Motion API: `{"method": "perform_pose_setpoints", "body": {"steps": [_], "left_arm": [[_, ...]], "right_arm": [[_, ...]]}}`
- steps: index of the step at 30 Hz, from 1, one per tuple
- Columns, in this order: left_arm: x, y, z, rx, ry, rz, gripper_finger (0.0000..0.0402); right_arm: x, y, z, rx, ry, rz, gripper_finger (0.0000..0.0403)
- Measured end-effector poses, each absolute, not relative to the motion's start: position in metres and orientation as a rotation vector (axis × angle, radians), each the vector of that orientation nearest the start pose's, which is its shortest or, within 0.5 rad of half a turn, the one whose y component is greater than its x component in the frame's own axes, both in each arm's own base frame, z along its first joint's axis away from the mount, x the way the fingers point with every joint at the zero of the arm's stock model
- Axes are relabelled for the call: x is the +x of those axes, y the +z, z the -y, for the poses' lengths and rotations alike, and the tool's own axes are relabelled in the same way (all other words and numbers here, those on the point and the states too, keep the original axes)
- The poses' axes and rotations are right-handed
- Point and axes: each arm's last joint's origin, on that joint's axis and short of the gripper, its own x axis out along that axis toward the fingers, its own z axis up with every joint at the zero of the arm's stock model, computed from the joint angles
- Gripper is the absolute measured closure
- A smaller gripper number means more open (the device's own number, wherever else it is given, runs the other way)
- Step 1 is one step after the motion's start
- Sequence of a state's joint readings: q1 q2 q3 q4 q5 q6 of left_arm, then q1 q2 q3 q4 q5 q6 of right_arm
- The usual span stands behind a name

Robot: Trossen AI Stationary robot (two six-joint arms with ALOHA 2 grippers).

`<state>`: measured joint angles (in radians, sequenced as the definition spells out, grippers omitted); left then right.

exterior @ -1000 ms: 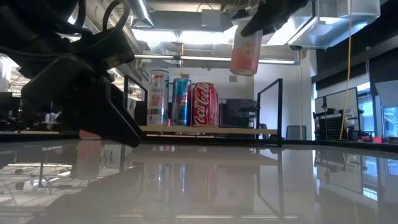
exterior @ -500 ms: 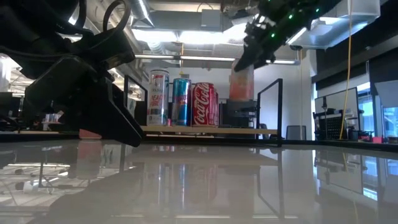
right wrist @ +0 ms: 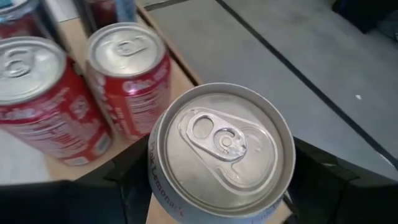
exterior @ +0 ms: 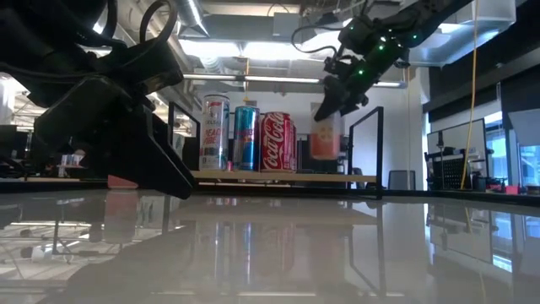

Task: Place canned beverage on shelf
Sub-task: Put the bottom orange-white soda can on the shelf

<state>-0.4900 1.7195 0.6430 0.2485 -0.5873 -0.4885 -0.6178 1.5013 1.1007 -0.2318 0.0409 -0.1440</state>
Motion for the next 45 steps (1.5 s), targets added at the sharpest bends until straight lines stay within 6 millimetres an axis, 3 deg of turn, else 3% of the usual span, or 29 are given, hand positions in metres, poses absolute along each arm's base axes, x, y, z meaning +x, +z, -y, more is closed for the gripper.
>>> {"method": "perform_pose_setpoints", "body": {"steps": [18, 24, 35, 45], "left_arm": [[0.264, 0.110, 0.122, -0.043, 0.263, -0.661, 0.0069], [0.264, 0.110, 0.122, -0.043, 0.263, -0.661, 0.0069], [0.264, 0.110, 0.122, -0.043, 0.262, -0.661, 0.0069], [0.264, 0.110, 0.122, -0.043, 0.262, -0.661, 0.0069]], "right_arm": [[0.281, 0.240, 0.200, 0.072, -0.570, -0.726, 0.0123], [0.282, 0.241, 0.201, 0.064, -0.582, -0.716, 0.0123], [0.282, 0.241, 0.201, 0.045, -0.571, -0.724, 0.0069], [0.280, 0.247, 0.199, 0.037, -0.574, -0.703, 0.0065]]}}
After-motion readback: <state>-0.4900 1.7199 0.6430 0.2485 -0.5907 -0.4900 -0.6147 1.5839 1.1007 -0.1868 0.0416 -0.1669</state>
